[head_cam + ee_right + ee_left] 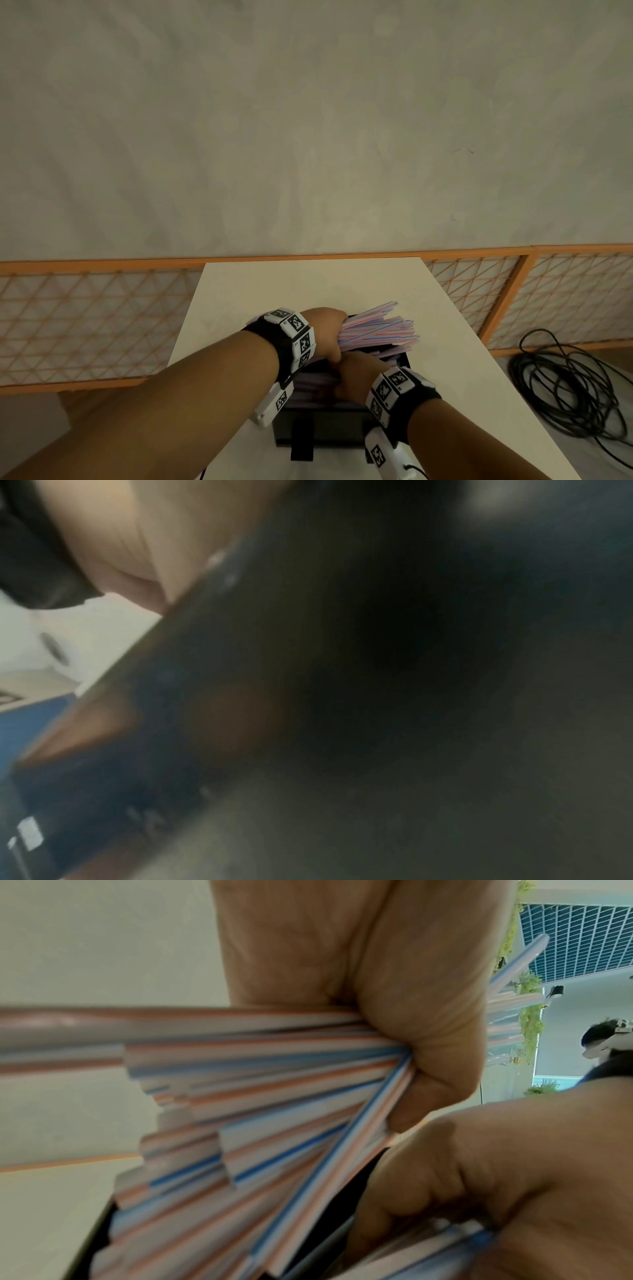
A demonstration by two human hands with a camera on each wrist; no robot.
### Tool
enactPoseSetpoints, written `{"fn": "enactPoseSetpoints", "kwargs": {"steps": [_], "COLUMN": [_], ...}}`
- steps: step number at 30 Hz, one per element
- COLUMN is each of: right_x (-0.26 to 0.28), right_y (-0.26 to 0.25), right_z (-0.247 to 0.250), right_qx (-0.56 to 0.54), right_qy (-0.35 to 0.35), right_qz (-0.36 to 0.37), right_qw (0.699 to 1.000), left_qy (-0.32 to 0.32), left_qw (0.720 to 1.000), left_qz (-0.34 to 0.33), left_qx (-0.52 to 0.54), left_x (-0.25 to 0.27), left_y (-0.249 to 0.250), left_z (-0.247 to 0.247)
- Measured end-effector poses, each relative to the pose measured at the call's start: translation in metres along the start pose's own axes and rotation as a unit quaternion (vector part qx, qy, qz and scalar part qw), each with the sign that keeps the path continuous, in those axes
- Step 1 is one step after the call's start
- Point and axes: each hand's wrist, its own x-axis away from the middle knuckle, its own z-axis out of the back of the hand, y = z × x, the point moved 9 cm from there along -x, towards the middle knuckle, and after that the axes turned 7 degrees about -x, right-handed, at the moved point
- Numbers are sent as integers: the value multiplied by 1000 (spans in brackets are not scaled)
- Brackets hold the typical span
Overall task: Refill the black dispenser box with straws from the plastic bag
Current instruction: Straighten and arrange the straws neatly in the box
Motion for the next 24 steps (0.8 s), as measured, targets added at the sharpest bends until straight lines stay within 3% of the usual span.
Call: {"fn": "enactPoseSetpoints", "kwargs": {"steps": [8, 20, 24], "right_x": [2, -17, -21], "right_y": [-20, -4, -1], "right_z": [11, -12, -16], "right_qx": [198, 191, 209], "right_qy": [40, -43, -38], "right_qz": [27, -79, -89], "right_qw": [979, 977, 973], "left_qy": [23, 12, 14], "left_qw": [1000, 1000, 1000], "left_qz": [1, 4, 3], "left_qx": [3, 6, 7], "left_x": [-1, 4, 5], "left_y": [-4, -1, -1], "left_z": [14, 12, 11]}}
